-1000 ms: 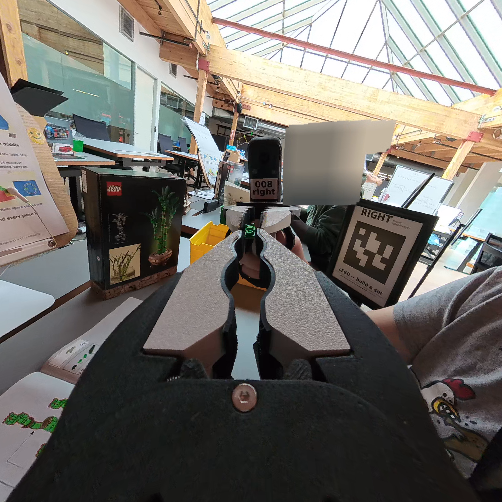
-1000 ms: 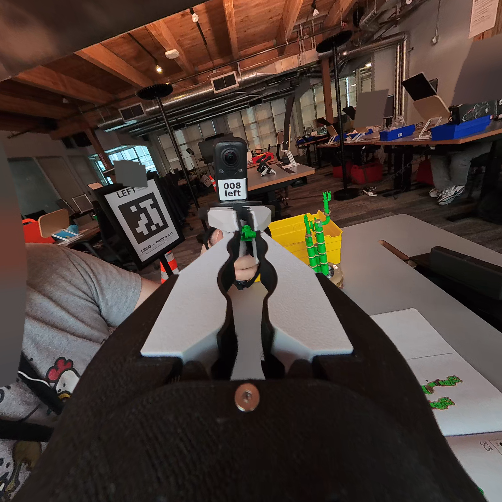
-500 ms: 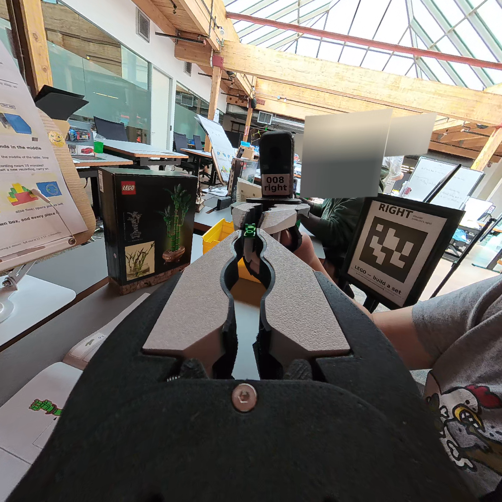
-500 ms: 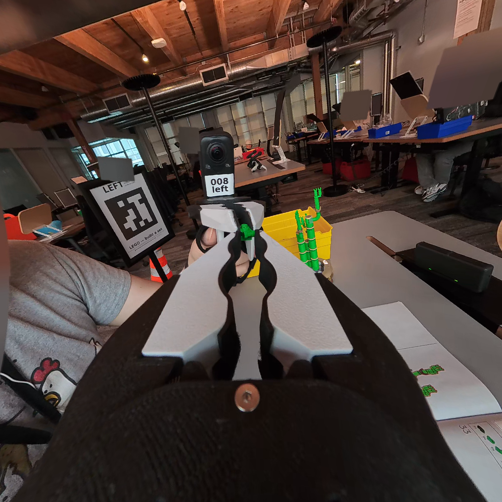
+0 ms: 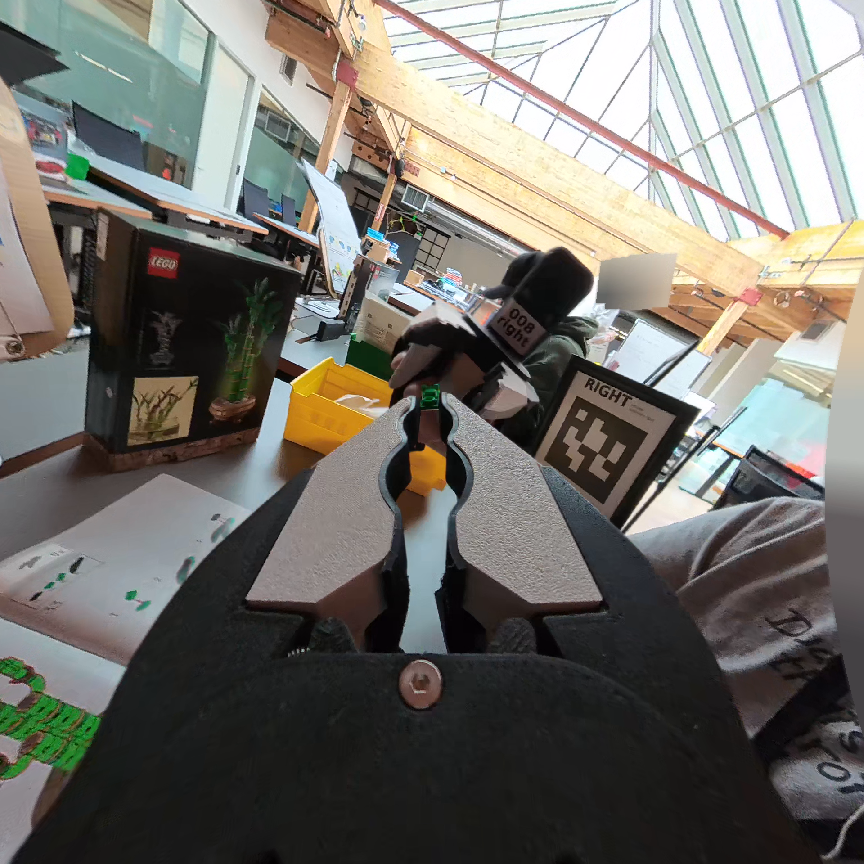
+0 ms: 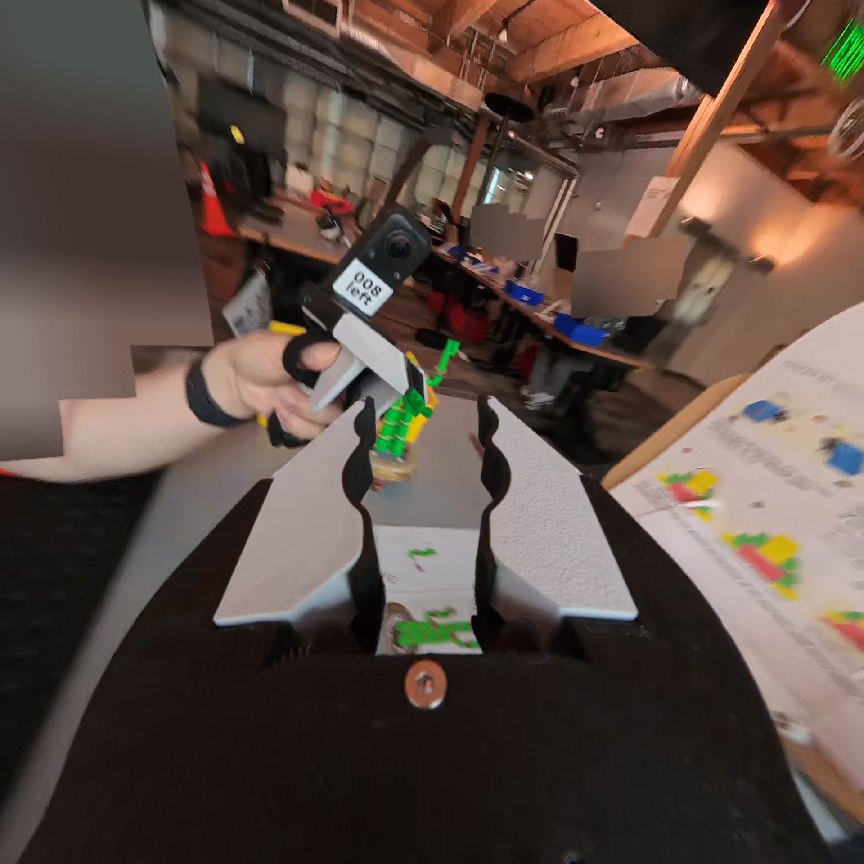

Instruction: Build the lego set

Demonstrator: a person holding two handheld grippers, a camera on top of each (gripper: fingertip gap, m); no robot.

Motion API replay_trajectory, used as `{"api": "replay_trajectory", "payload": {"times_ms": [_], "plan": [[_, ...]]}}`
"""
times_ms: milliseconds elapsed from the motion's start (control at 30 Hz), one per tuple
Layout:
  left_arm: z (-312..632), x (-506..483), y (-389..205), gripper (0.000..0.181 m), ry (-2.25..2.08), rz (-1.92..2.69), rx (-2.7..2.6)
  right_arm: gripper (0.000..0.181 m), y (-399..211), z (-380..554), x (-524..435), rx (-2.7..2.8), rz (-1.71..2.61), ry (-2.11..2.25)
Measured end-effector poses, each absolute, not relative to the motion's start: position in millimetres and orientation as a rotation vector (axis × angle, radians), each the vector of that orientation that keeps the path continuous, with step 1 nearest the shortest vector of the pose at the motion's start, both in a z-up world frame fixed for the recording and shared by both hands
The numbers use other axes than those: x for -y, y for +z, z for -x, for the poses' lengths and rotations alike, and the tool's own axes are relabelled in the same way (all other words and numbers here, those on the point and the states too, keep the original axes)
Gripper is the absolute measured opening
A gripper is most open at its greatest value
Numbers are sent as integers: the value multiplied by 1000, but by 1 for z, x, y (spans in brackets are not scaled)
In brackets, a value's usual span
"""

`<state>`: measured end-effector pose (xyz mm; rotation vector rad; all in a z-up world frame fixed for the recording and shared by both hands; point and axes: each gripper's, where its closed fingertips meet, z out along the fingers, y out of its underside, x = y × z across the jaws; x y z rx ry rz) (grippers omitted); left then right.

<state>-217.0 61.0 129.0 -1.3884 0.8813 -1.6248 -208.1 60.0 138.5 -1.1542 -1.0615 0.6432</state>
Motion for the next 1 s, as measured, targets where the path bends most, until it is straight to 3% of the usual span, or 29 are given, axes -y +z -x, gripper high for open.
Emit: {"api": "replay_trajectory", "payload": {"times_ms": [133, 367, 667, 1000], "plan": [[209, -60, 113, 6, -1660, 1481, -914, 36, 126, 204, -55, 1210, 1069, 279], [202, -63, 98, 6, -1576, 1548, -951, 23, 99, 203, -63, 1343, 1142, 69], [198, -62, 87, 6, -1541, 1597, -998, 10, 86, 209, -67, 1420, 1144, -74], [199, -68, 81, 6, -1477, 1625, -1000, 6, 80, 212, -71, 1438, 1159, -138]]}}
